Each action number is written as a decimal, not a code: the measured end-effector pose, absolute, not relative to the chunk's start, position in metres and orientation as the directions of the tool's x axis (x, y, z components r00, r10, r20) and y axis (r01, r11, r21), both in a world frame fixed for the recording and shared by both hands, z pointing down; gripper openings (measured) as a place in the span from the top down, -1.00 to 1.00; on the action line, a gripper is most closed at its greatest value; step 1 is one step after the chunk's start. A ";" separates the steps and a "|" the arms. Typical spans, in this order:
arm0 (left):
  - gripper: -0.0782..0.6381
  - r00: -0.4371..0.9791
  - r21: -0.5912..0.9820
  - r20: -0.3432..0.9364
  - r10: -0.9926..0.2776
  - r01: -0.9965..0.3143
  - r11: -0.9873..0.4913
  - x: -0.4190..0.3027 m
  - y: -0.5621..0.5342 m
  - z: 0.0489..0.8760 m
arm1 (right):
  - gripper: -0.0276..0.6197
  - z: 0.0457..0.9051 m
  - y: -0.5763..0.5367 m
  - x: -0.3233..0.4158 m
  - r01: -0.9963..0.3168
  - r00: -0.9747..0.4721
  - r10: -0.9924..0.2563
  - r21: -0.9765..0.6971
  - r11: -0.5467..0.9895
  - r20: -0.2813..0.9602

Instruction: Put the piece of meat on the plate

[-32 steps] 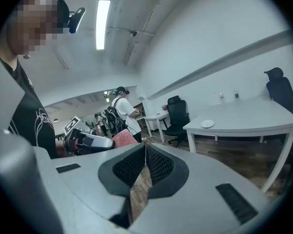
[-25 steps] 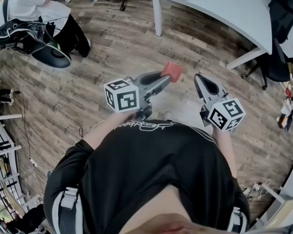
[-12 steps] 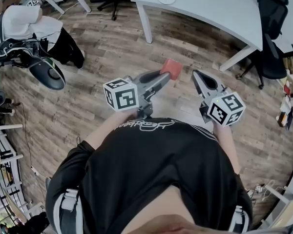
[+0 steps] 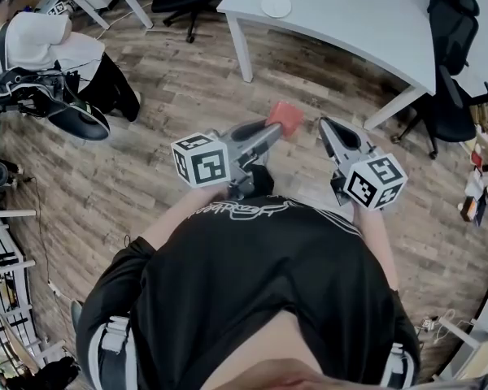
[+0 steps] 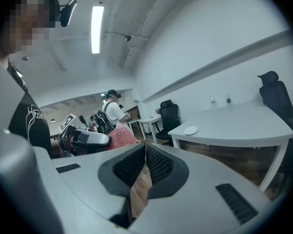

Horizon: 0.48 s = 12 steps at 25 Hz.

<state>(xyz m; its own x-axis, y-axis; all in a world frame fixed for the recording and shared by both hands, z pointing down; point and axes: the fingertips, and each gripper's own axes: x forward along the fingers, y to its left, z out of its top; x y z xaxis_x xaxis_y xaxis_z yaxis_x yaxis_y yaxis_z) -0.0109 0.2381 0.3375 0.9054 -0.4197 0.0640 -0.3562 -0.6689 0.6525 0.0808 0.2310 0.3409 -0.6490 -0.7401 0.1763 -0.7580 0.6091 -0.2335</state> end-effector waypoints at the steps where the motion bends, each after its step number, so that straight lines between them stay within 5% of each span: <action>1: 0.55 0.905 0.655 0.062 -0.421 -0.355 -0.667 -0.012 0.233 0.339 | 0.89 0.343 0.227 0.079 -0.758 -0.649 -0.739 -0.231 0.610 0.180; 12: 0.55 0.907 0.676 0.072 -0.415 -0.350 -0.649 -0.018 0.132 0.357 | 0.89 0.362 0.127 0.075 -0.773 -0.632 -0.741 -0.250 0.582 0.229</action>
